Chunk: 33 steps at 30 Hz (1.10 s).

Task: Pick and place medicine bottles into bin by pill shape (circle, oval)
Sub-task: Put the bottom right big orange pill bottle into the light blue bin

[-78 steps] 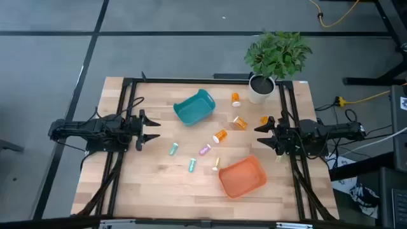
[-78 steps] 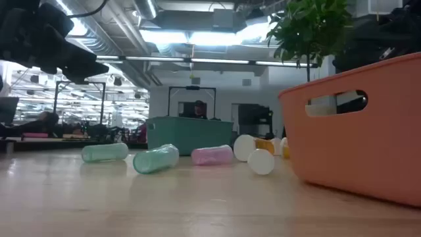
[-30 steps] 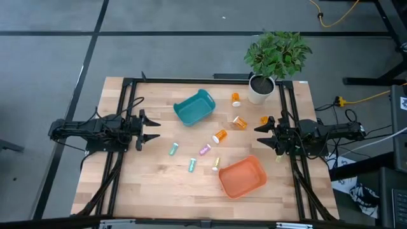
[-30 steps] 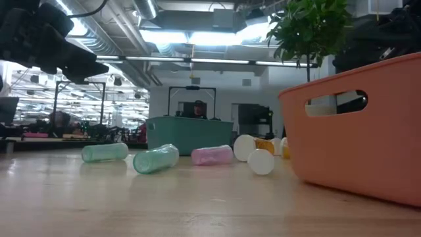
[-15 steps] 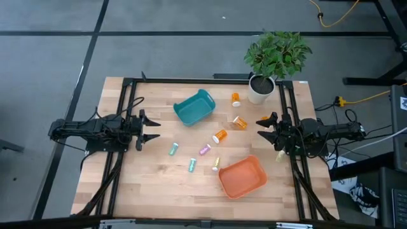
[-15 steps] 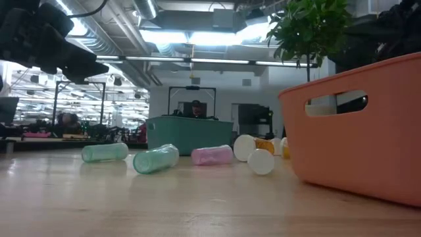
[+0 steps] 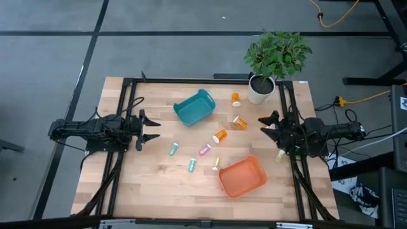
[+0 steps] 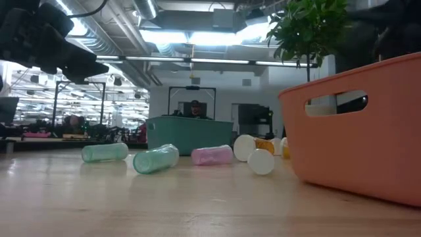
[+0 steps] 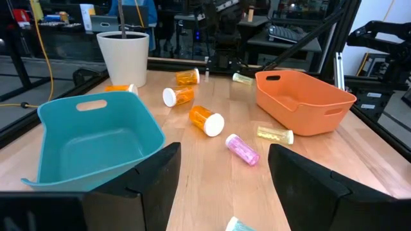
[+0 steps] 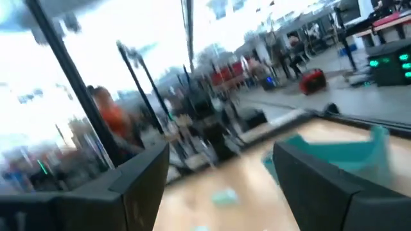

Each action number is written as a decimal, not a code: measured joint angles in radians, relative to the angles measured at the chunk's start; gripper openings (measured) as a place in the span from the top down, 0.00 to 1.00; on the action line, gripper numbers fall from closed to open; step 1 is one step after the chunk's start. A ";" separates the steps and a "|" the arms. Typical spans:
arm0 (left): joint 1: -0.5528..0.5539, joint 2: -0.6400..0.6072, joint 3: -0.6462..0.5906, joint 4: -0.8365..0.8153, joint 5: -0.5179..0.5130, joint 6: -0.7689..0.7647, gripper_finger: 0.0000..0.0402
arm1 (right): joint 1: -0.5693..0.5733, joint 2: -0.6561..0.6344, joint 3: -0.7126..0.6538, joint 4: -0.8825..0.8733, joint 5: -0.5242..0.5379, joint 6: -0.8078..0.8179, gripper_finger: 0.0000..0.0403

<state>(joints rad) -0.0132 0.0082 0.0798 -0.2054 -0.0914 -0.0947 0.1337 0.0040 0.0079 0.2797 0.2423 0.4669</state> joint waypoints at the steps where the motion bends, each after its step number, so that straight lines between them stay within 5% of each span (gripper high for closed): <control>1: 0.000 0.000 0.000 0.000 0.000 0.000 0.43 | 0.000 -0.001 0.001 0.017 -0.019 0.038 0.31; 4: 0.000 0.000 0.000 0.000 0.000 0.000 0.43 | 0.005 0.001 0.000 0.012 -0.139 0.060 0.31; 12: 0.000 0.000 0.000 0.000 0.000 0.000 0.43 | 0.068 0.009 0.018 0.161 -0.181 0.049 0.31; 23: 0.000 0.000 0.000 0.000 0.000 0.000 0.43 | 0.129 0.272 0.031 0.108 0.007 0.070 0.31; 33: 0.000 0.000 0.000 0.000 0.000 0.000 0.43 | 0.138 0.509 0.141 0.105 0.010 0.136 0.31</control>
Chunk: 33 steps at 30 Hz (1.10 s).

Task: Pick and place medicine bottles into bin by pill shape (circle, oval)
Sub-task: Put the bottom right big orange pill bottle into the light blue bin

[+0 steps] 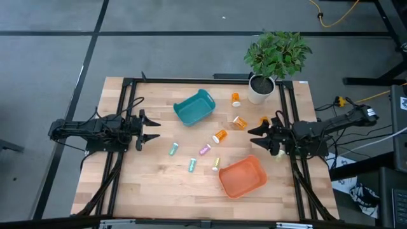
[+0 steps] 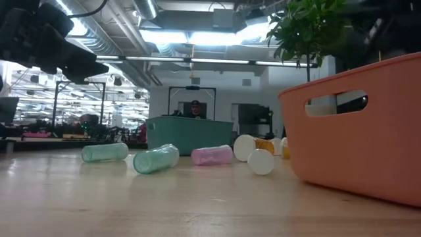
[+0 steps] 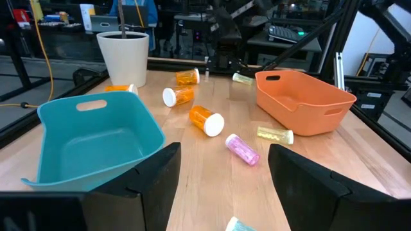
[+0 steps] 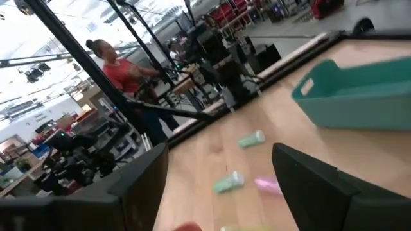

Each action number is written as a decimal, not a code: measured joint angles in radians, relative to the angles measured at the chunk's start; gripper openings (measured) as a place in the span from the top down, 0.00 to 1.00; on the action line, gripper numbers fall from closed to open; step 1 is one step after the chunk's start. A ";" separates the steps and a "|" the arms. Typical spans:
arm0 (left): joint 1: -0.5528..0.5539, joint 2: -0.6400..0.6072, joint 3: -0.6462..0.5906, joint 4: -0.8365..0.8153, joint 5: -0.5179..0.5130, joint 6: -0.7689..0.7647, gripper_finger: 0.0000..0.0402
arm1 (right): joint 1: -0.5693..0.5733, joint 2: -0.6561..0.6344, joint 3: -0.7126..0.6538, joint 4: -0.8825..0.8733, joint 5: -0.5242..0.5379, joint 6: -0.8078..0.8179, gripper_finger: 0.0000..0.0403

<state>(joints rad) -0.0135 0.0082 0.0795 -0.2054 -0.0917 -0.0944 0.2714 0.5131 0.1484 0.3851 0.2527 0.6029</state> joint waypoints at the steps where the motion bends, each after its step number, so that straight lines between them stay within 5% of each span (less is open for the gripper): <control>1: 0.000 0.000 0.000 0.000 0.000 0.000 0.43 | 0.000 0.017 0.027 -0.012 0.000 -0.020 0.31; 12: 0.000 0.000 0.000 0.000 -0.005 0.001 0.43 | -0.001 0.099 0.345 -0.562 0.016 -0.092 0.31; 19: 0.000 0.000 0.000 0.001 -0.035 0.001 0.43 | -0.001 0.106 0.386 -0.718 0.095 -0.076 0.31; 33: 0.000 0.000 0.000 0.002 -0.037 -0.005 0.43 | -0.001 0.163 0.387 -1.036 0.111 0.358 0.31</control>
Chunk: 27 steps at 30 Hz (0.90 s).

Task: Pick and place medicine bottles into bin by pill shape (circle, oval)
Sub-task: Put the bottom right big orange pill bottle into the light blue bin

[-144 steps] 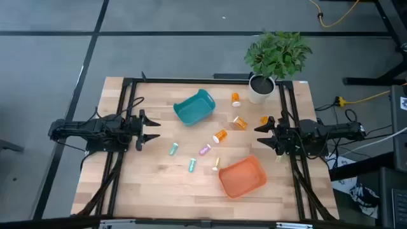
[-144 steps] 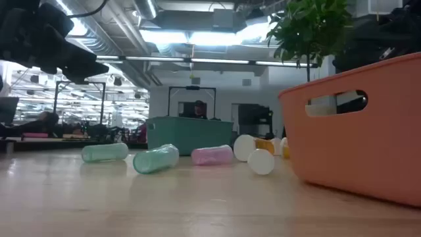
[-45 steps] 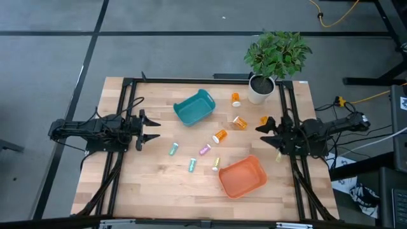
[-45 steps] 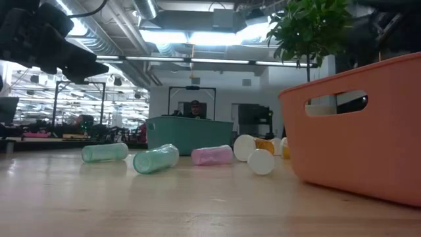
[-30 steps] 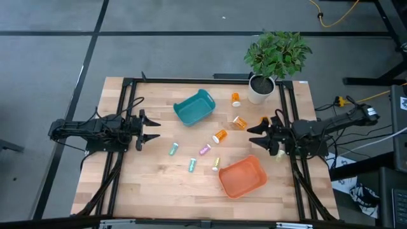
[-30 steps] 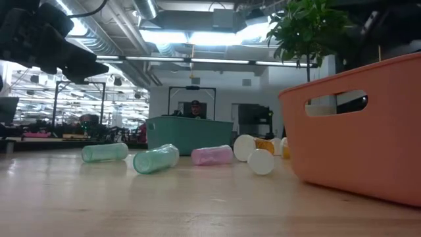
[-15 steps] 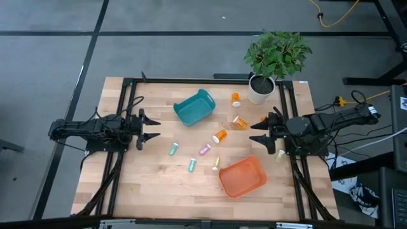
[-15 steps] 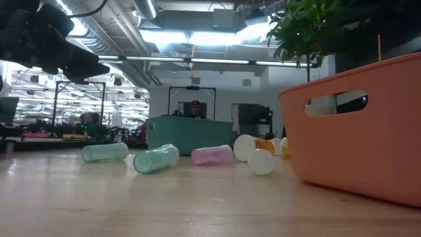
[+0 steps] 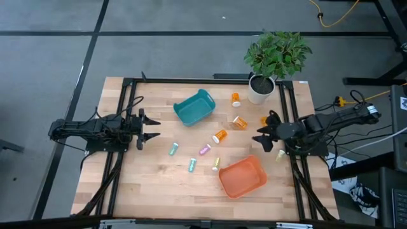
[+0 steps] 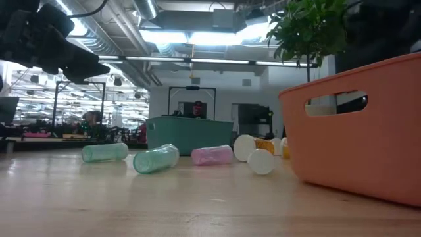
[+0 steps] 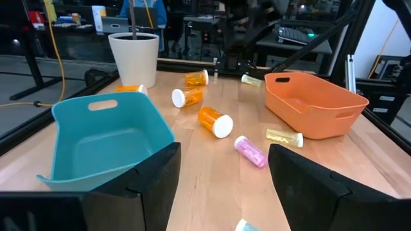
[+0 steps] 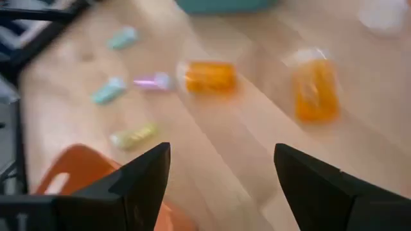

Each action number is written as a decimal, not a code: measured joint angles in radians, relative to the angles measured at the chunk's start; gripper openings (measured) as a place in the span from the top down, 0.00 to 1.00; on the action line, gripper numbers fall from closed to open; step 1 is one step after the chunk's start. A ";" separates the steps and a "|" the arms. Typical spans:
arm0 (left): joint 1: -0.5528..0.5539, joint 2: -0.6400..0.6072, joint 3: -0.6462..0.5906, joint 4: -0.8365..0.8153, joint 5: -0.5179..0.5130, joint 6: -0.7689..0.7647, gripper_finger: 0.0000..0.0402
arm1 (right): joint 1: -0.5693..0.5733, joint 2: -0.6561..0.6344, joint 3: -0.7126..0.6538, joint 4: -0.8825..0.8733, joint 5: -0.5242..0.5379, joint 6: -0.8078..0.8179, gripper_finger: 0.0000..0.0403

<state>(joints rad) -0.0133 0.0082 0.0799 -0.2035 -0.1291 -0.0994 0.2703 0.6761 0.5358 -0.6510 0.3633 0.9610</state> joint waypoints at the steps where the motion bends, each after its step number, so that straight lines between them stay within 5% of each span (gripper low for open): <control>1: 0.000 0.000 0.000 0.001 0.000 0.000 0.43 | 0.000 0.006 0.000 -0.026 0.022 0.047 0.31; 6: 0.000 0.000 -0.001 0.030 -0.002 0.004 0.43 | 0.000 0.026 0.000 -0.123 0.158 0.212 0.31; 13: 0.000 0.000 -0.001 0.037 -0.002 0.029 0.43 | -0.030 0.109 0.000 -0.137 0.326 0.226 0.31; 22: 0.000 0.000 -0.001 0.014 -0.001 0.044 0.43 | -0.190 0.273 -0.001 -0.156 0.142 0.270 0.31; 27: 0.000 0.000 -0.001 0.042 -0.012 0.213 0.43 | -0.247 0.327 -0.001 -0.172 0.104 0.285 0.31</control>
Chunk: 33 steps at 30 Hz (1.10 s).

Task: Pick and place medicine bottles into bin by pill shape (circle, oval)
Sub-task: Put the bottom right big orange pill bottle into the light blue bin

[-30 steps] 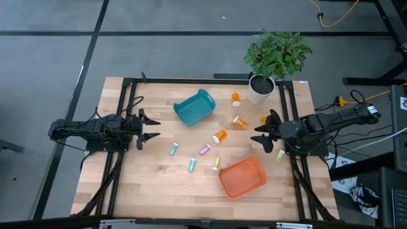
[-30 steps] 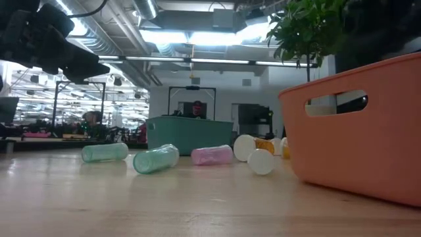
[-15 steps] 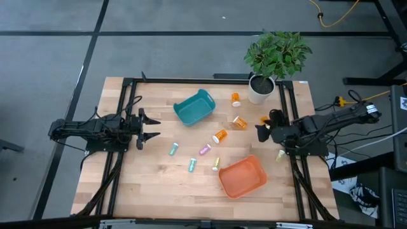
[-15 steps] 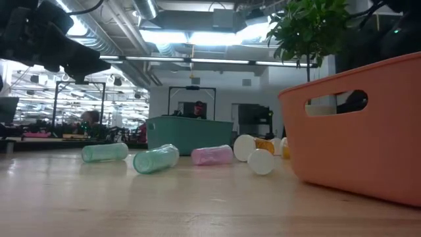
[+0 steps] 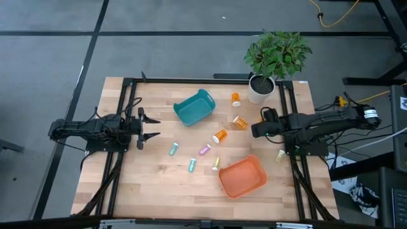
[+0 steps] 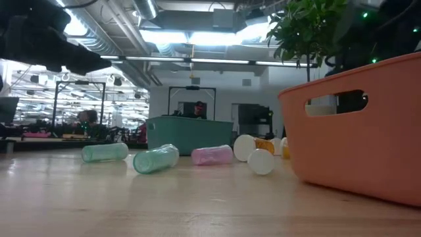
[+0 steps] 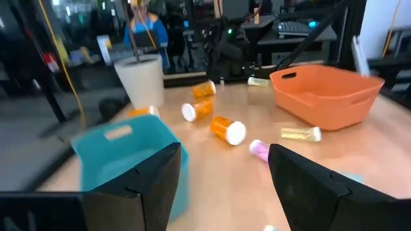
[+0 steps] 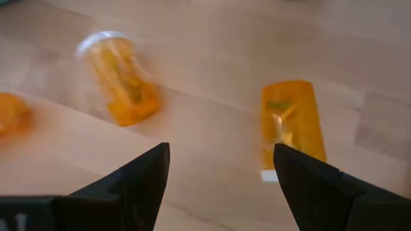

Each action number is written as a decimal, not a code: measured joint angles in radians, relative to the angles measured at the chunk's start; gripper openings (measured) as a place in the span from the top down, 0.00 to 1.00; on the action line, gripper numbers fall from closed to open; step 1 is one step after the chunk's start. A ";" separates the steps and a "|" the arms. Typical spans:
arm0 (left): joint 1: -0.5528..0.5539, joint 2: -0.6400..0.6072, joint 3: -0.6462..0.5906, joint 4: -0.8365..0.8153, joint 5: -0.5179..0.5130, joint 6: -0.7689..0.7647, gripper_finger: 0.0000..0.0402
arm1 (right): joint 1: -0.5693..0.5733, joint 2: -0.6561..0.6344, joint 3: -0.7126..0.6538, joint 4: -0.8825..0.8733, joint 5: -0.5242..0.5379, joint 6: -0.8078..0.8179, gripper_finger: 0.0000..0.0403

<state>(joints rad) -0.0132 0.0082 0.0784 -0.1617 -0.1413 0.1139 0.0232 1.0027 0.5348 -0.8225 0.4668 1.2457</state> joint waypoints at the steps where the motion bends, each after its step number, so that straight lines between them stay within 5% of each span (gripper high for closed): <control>1: 0.000 0.000 0.000 0.003 0.000 0.041 0.43 | -0.007 0.008 0.000 -0.010 0.010 -0.018 0.31; 12: 0.000 0.000 0.001 0.047 0.000 0.130 0.43 | -0.076 0.100 0.000 -0.104 0.071 -0.021 0.31; 33: 0.000 0.000 0.001 0.050 -0.004 0.177 0.43 | -0.210 0.378 0.003 0.022 -0.055 -0.129 0.31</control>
<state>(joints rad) -0.0132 0.0082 0.0795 -0.1120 -0.1453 0.2909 -0.1867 1.3807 0.5381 -0.8009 0.4118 1.1172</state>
